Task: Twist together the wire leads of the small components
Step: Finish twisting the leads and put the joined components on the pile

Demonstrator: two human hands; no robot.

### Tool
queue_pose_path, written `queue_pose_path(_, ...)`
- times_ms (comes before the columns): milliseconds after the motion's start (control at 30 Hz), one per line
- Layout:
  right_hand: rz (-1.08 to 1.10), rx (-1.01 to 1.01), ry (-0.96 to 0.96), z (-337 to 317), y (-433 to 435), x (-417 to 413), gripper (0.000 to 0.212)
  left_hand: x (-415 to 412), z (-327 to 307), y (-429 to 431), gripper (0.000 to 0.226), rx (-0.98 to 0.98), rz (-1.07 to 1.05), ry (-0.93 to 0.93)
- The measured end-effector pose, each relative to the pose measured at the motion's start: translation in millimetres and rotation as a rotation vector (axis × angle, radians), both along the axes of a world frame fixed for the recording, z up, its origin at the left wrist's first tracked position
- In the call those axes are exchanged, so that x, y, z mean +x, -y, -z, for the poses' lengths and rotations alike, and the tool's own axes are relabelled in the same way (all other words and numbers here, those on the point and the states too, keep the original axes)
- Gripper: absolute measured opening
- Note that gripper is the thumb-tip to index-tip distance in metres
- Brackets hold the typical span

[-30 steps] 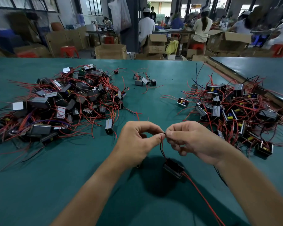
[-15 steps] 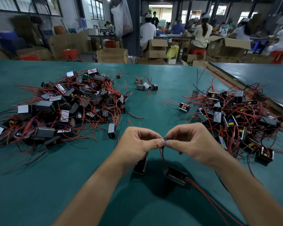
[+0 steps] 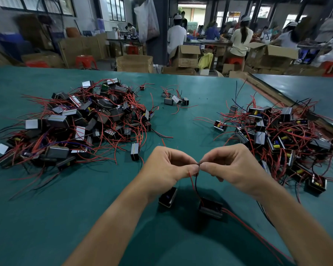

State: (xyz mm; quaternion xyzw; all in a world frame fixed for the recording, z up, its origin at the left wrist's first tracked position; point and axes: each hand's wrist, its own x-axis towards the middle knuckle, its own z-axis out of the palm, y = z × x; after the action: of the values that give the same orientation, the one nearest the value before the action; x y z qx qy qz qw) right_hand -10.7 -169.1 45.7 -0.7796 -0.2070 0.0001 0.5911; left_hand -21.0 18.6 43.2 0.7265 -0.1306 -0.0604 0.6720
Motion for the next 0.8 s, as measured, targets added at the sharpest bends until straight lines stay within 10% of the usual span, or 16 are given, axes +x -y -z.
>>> queue_pose_path(333, -0.033, 0.136, -0.487, -3, -1, 0, 0.022, -7, 5, 8, 0.007, 0.363, -0.159, 0.589)
queue_pose_path(533, 0.119, -0.011, 0.029, 4, -7, 2, 0.018, 1, 6, 8, 0.017, 0.133, -0.146, 0.213)
queue_pose_path(800, 0.004, -0.250, 0.180, 0, 4, 3, 0.013, 4, 7, 7, 0.015, 0.030, -0.087, 0.057)
